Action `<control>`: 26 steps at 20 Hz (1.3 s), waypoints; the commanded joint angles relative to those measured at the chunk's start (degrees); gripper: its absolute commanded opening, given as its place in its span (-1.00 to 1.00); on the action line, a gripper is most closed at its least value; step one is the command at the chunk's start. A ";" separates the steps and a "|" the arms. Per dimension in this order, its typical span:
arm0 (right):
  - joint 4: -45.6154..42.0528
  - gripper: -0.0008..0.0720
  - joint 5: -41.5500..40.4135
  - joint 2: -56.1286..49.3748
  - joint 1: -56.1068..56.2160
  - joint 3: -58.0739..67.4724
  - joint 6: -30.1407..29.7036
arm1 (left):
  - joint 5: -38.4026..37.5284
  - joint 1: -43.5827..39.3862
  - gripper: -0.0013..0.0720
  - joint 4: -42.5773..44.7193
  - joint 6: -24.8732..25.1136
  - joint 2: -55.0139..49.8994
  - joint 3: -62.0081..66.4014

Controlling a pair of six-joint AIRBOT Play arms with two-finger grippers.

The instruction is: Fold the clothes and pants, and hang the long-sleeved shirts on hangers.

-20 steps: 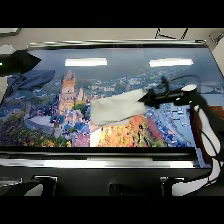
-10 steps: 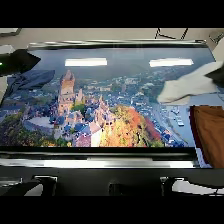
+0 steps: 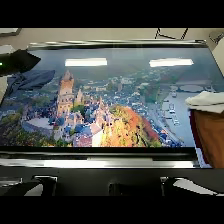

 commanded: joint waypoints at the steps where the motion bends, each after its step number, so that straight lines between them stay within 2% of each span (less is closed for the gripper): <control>1: -13.09 -0.84 10.19 0.61 -3.74 0.00 2.34 | -0.04 0.04 -0.91 -0.07 1.05 0.02 -0.02; 4: -22.67 -0.84 9.79 2.40 -3.74 -6.05 1.11 | -0.09 0.04 -0.91 -0.44 1.05 0.02 -0.02; 7: -31.65 -0.84 4.68 7.39 -3.76 -20.57 0.76 | -0.13 0.04 -0.91 -0.46 1.03 0.04 -0.02; 11: -37.38 -0.83 -3.19 12.11 -3.76 -40.02 0.92 | -0.17 0.04 -0.91 -3.32 1.05 0.04 0.00; 16: -40.00 -0.82 -8.52 12.22 -3.76 -44.13 1.01 | -0.15 -0.98 -0.91 -3.91 1.03 0.02 0.00; 17: -40.02 -0.41 -9.35 12.22 -3.76 -44.13 1.01 | -0.11 -1.29 -0.91 -3.91 1.05 0.02 0.00; 18: -39.95 0.55 -10.14 12.22 -3.76 -43.69 0.28 | 0.00 -1.64 -0.91 -4.09 1.03 0.02 0.00; 19: -39.17 0.97 -9.88 12.22 -3.74 -42.01 -2.49 | 0.09 -1.73 -0.91 -4.15 1.03 0.02 0.20; 21: -34.84 0.96 -12.63 12.22 -3.74 -33.24 -5.33 | 2.01 -2.03 -0.91 -4.33 1.03 0.00 1.90; 23: -25.83 0.96 -21.90 12.22 -2.19 -20.31 -6.29 | 6.12 -2.08 -0.92 -3.06 1.05 -0.20 5.27; 25: -19.93 0.92 -34.60 12.20 5.27 -9.51 -8.76 | 7.85 -2.08 -0.92 6.43 -0.52 -2.05 9.84; 26: -19.23 0.88 -39.80 12.20 11.69 -5.88 -9.11 | 6.62 -2.10 -0.92 14.84 -5.35 -3.98 12.13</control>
